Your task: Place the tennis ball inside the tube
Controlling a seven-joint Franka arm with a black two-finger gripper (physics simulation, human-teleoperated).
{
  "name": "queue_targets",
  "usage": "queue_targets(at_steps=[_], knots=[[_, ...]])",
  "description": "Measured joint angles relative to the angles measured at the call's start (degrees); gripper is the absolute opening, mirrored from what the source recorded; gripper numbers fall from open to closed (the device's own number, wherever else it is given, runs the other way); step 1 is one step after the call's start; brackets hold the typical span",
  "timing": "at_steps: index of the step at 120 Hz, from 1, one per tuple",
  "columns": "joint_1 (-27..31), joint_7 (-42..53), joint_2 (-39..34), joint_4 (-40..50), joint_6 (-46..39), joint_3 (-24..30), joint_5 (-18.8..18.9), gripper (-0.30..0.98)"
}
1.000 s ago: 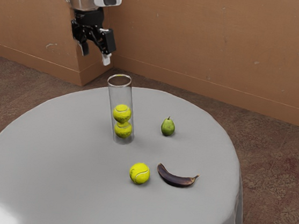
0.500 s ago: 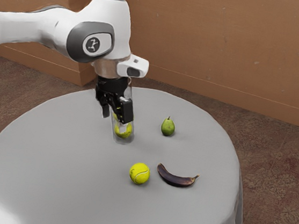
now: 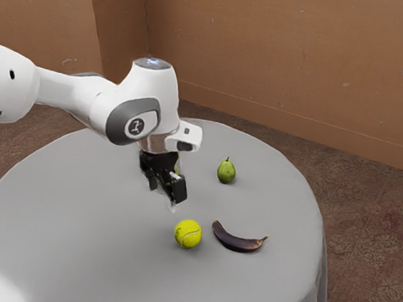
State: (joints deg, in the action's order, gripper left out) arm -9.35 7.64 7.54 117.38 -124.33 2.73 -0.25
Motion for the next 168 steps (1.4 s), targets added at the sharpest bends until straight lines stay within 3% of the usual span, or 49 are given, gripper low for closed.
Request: queue_targets(at_steps=[79,132,153,168], knots=[[-0.5,0.6,12.8,-4.2,-5.5,1.8,-0.9,0.69],[-0.5,0.8,17.4,-4.4,-10.9,2.1,-1.6,0.68],[-0.5,0.6,17.5,-4.4,-11.8,1.9,-1.5,0.39],[-0.5,0.0,17.3,-4.4,-12.1,1.8,-0.6,0.32]])
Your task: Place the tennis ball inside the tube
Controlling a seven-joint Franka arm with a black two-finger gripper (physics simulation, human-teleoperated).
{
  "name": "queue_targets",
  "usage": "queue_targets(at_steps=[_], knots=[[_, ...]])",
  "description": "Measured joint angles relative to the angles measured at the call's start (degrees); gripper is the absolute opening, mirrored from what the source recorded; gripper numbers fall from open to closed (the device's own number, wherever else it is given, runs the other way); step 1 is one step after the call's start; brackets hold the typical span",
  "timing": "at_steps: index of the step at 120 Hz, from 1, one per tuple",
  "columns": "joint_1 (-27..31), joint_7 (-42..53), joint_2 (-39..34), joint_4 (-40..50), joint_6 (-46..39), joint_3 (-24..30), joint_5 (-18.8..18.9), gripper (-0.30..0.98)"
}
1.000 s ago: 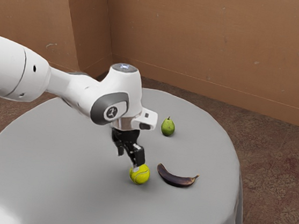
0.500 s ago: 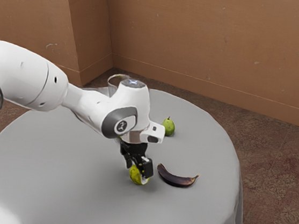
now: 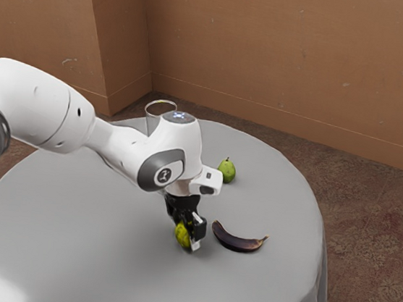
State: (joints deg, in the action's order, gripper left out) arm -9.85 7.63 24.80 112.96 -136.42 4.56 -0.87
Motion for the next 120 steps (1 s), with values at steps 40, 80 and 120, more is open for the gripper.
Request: queue_targets(at_steps=[40,80,120], knots=[[0.4,-1.9,-9.3,0.3,5.2,-0.3,1.1,0.19],[0.6,-3.4,-19.1,-2.1,16.9,-3.5,1.9,0.15],[1.0,-2.8,-20.0,-11.3,29.9,-7.5,3.8,0.19]])
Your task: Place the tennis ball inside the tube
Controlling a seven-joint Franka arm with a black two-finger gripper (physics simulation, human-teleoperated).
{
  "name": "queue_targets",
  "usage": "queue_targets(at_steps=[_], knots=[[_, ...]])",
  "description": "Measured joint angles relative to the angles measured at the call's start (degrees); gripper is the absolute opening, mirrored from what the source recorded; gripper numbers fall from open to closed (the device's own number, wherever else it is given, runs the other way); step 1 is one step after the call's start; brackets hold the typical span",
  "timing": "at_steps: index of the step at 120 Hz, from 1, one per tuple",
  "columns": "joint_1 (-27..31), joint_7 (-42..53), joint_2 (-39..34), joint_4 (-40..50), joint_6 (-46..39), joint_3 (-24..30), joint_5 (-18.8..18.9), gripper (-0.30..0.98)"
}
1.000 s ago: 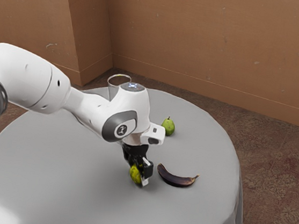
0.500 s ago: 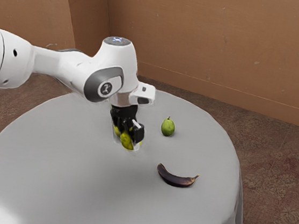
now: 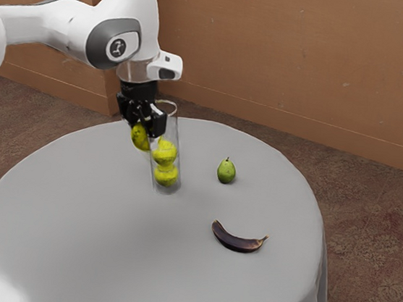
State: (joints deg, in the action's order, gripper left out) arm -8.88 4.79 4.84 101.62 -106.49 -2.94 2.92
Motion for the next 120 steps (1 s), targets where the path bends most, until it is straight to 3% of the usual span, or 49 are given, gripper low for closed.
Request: queue_targets(at_steps=[53,120], knots=[[0.2,1.3,6.2,-17.5,9.1,-4.0,1.6,0.22],[1.6,2.4,20.1,-34.5,12.1,-5.0,2.1,-0.01]])
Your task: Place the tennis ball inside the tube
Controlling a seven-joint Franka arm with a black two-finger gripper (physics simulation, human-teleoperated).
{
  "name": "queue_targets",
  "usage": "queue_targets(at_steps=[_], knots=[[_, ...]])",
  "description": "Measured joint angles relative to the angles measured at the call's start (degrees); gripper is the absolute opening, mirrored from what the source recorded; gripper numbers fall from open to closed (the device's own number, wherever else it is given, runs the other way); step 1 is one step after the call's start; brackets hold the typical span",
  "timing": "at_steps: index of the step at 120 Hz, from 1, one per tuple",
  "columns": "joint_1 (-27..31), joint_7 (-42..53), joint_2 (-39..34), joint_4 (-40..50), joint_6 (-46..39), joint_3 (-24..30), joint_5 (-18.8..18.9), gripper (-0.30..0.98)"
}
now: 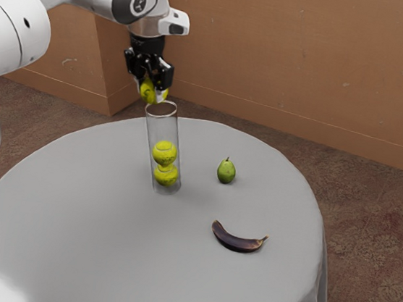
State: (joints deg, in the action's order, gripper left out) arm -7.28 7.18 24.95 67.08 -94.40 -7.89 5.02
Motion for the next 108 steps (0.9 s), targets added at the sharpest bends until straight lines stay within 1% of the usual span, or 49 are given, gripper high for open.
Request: queue_targets(at_steps=[46,84,94,108], knots=[[0.9,0.2,5.0,-4.8,-1.7,-0.6,-0.3,0.0],[0.9,0.2,5.8,-4.9,-3.2,-0.7,-1.8,0.03],[0.9,0.2,5.7,-4.8,-3.3,-0.7,-2.2,0.09],[0.9,0.3,5.7,-4.7,-3.3,-0.7,-2.9,0.25]])
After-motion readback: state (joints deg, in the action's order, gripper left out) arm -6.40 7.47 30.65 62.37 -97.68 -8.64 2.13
